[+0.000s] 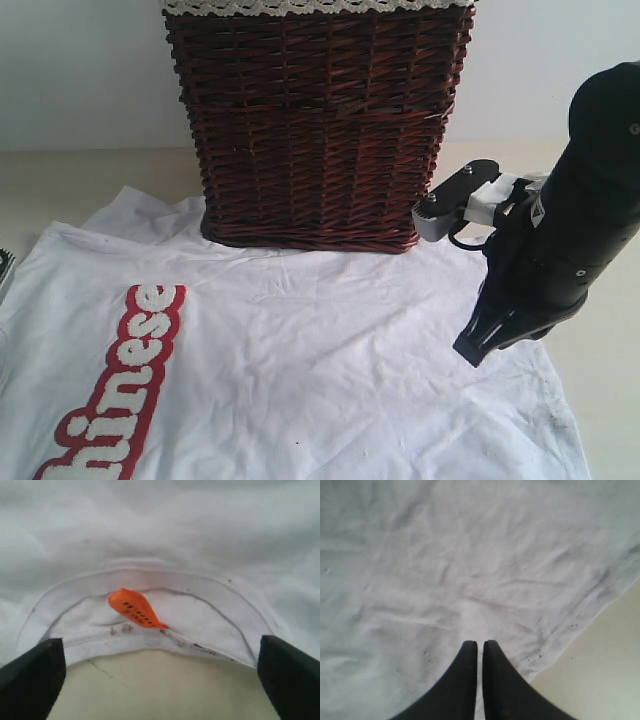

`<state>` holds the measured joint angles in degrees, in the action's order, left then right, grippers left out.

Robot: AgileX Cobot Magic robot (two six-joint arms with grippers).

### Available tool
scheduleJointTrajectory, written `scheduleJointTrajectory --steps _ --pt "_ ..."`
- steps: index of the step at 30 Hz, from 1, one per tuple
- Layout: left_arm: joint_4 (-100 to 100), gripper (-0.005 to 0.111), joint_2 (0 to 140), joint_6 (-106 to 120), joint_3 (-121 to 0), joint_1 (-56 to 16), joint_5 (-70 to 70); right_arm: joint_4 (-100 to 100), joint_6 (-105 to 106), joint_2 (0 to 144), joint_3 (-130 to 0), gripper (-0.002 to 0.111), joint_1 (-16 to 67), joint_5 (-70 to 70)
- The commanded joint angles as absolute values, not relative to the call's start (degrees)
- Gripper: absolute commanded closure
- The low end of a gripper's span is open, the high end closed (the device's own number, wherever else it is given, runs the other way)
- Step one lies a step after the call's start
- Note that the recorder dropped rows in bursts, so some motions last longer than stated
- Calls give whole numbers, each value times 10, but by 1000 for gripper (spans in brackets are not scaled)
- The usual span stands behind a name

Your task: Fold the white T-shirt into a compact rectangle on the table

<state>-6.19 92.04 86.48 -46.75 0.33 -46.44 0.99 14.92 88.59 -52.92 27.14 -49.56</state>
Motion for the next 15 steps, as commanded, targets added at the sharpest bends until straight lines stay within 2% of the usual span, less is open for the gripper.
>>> scheduleJointTrajectory --steps 1,5,15 --pt "-37 2 948 915 -468 45 -465 21 153 886 -535 101 270 -497" --pt "-8 2 956 958 -468 82 -463 21 153 886 -535 101 270 -492" --pt "11 2 990 995 -465 80 -431 21 153 886 -535 101 270 -494"
